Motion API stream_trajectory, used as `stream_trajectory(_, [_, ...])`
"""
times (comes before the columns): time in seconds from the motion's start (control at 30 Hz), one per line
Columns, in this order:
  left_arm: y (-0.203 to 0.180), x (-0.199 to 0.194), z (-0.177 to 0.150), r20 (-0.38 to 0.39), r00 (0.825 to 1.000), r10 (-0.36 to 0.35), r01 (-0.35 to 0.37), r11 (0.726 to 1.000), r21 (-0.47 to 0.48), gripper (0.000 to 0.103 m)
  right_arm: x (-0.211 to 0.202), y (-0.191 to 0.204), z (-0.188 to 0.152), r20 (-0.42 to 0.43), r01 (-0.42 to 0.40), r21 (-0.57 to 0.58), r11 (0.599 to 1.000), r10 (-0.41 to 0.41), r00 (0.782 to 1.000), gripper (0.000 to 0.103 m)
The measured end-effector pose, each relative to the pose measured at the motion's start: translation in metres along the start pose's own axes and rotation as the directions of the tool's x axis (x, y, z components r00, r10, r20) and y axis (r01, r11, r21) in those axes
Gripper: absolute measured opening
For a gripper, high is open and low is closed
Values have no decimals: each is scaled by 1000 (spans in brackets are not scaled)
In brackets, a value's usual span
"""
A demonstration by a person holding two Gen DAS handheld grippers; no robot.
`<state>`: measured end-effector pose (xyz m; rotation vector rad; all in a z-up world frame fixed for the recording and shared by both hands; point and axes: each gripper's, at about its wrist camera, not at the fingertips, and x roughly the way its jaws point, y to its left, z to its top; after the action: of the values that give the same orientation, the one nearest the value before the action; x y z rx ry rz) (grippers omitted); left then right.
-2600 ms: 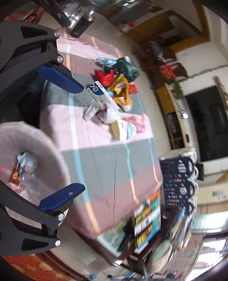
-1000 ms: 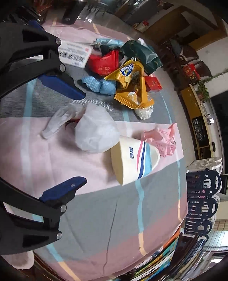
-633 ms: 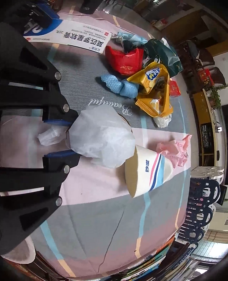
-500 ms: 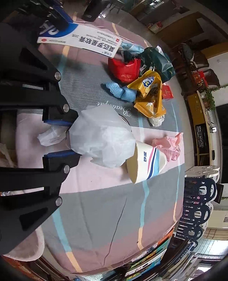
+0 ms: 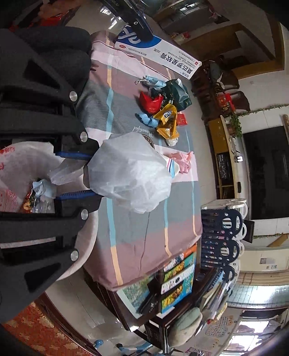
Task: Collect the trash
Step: 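Carry both items over the wastebasket and open the right tool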
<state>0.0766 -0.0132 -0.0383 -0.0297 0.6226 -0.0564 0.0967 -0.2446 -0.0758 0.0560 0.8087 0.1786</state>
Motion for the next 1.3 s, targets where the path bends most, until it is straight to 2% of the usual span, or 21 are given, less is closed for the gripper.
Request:
stream_trajectory(0.2, [-52, -37, -6, 34, 994, -103, 100, 991, 88, 27, -49, -35, -7, 64, 48, 25, 999, -49, 997, 24])
stream_trajectory(0.33, [-84, -46, -13, 25, 987, -156, 151, 976, 156, 27, -73, -57, -10, 87, 79, 63, 995, -85, 993, 24])
stream_trajectory(0.53, [-114, -42, -24, -11, 982, -191, 188, 959, 213, 27, -77, -78, -15, 79, 84, 113, 990, -93, 993, 24])
stream_trajectory(0.77, [-121, -34, -31, -43, 979, -198, 203, 953, 227, 27, -74, -79, -20, 60, 77, 119, 990, -85, 995, 24])
stream_trajectory(1.23, [-123, -25, -36, -84, 974, -213, 226, 950, 214, 27, -36, -79, -40, -114, 82, 109, 991, -69, 991, 25])
stream_trajectory(1.3, [-122, -22, -38, -90, 973, -213, 227, 951, 210, 27, -18, -82, -51, -198, 91, 124, 988, -65, 978, 36])
